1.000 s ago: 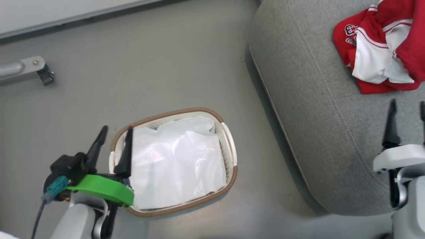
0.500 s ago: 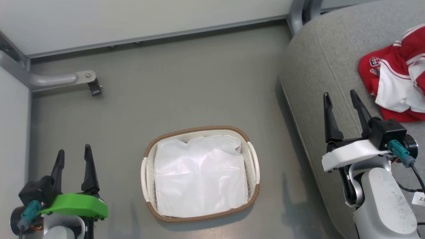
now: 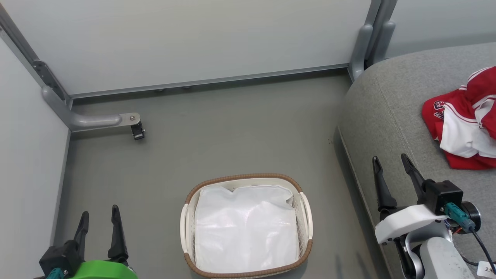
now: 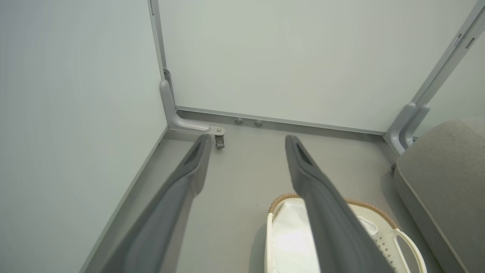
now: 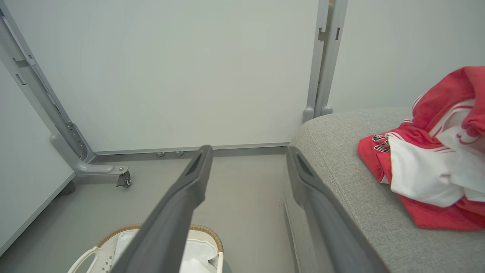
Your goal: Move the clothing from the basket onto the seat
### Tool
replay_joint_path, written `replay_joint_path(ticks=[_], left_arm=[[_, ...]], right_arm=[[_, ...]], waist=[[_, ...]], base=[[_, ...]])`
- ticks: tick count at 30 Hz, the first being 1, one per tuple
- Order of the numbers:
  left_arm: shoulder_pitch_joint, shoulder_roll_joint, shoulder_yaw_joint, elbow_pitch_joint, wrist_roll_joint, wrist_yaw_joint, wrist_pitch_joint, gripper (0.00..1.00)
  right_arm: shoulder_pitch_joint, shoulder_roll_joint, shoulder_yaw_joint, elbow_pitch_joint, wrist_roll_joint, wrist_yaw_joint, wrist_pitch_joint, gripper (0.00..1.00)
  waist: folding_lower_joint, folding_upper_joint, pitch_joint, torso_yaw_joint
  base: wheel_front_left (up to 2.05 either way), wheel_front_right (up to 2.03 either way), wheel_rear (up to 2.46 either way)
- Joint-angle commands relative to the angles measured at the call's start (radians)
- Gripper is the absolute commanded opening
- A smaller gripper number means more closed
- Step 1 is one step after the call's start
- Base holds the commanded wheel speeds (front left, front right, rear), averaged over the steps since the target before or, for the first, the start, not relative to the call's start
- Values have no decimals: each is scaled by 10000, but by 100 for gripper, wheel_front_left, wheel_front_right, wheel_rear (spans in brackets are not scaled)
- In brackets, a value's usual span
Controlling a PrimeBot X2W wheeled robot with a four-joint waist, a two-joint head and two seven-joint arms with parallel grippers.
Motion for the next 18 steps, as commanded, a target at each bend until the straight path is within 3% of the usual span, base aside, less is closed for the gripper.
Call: replay_joint_path(ticks=[1, 3, 4, 9, 18], left_arm=[[97, -4, -24, -68, 38, -29, 3, 100], [102, -22, -152, -69, -83, -29, 5, 100], [69, -3, -188, -111, -115, -29, 5, 0], [26, -113, -228, 256, -234, 2, 44, 0], [-129, -132, -138, 146, -1822, 0, 508, 0]], right_arm=[[115, -47, -11, 31, 71, -14, -45, 100], [130, -45, 6, 28, 84, -14, -45, 100], [101, -45, 18, 21, 89, -14, -46, 0], [172, 83, -8, 383, 169, 0, 71, 0], [211, 69, -150, 293, 1918, -1, 536, 0]], waist=[[1, 0, -65, -17], [1, 0, -30, -34], [1, 0, -4, -41], [1, 0, -30, -34], [1, 0, -81, -38]], base=[[0, 0, 0], [0, 0, 0], [0, 0, 0], [0, 0, 0], [0, 0, 0]])
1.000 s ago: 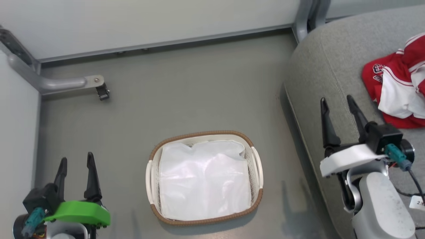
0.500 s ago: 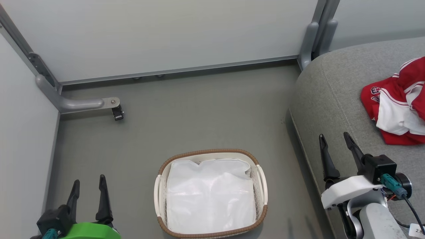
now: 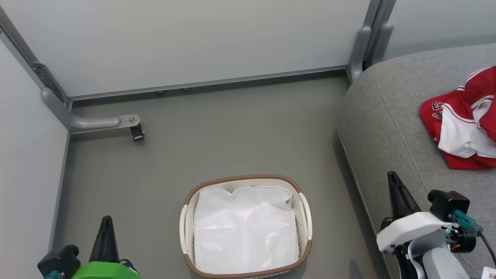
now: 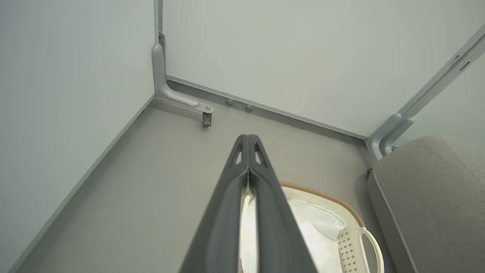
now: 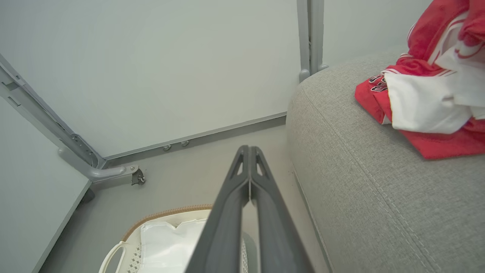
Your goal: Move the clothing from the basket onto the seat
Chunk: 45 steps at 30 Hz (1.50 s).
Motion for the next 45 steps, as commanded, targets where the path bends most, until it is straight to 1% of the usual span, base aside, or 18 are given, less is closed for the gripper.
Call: replay_joint_path(ticks=[1, 21, 45], left_arm=[[-192, 40, 56, -197, -433, -3, 103, 0], [-483, 4, 189, -420, -3426, -7, 943, 0], [-769, -34, 323, -620, -6272, -13, 1750, 0]], right_arm=[[-76, -50, -62, -206, 490, -1, 94, 0], [51, -80, -273, -431, 3772, -3, 908, 0], [164, -109, -498, -610, 6884, -6, 1711, 0]], waist=[[1, 0, -9, 0], [1, 0, -121, -8], [1, 0, -256, -18]], base=[[0, 0, 0], [0, 0, 0], [0, 0, 0]])
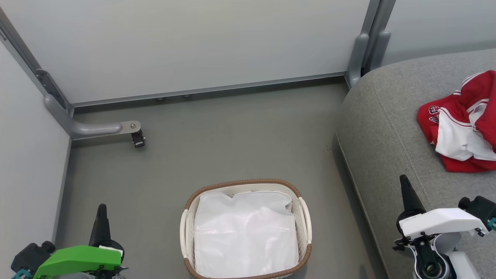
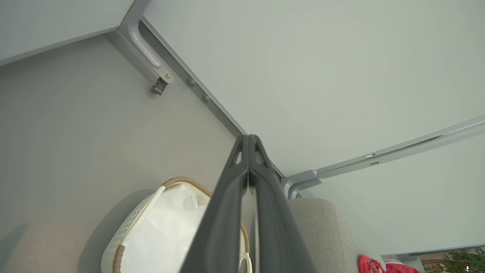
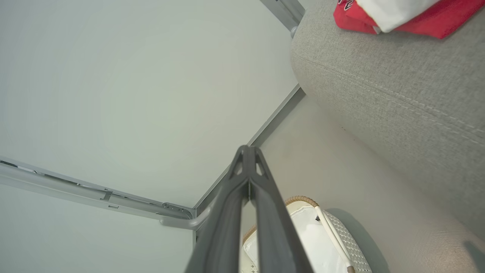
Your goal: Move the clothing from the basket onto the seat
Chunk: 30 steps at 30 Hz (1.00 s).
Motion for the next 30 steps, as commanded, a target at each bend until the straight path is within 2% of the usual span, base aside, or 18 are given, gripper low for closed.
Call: replay_joint_path(ticks=[1, 30], left_arm=[[-294, 28, 43, -144, -307, -14, 68, 0], [-529, -11, 177, -315, -2964, -21, 831, 0]], right_arm=[[30, -69, -53, -142, 318, -6, 81, 0], [135, -93, -264, -302, 3228, -7, 830, 0]], waist=[[1, 0, -8, 0], [1, 0, -171, -12]], base=[[0, 0, 0], [0, 0, 0]])
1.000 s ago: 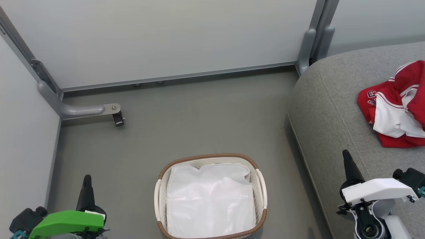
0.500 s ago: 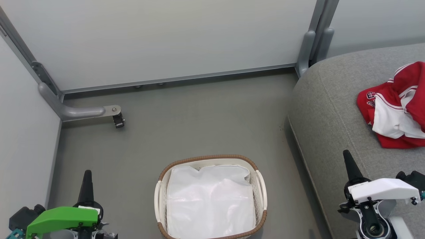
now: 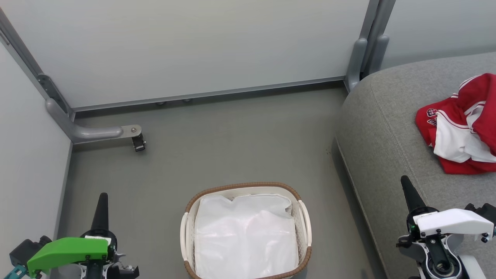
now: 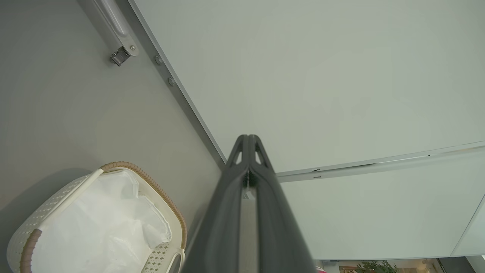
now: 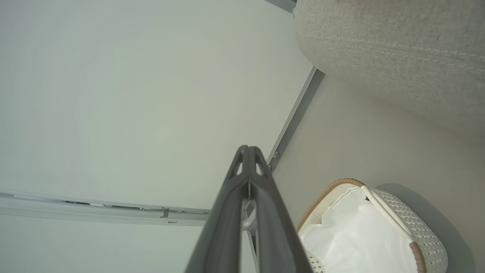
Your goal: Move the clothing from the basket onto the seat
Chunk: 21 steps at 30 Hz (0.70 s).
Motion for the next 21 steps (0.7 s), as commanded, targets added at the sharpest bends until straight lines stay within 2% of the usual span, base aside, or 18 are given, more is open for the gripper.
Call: replay_joint_path(ticks=[1, 21], left_arm=[[-198, 13, 56, -85, -233, -21, 57, 0], [-356, -12, 124, -188, -1734, -26, 490, 0]], right_arm=[[62, -62, -46, -100, 239, -3, 54, 0], [125, -76, -165, -183, 1877, -5, 489, 0]], waist=[[0, -1, -8, 0], [0, -1, -121, -8]], base=[[0, 0, 0], [0, 0, 0]])
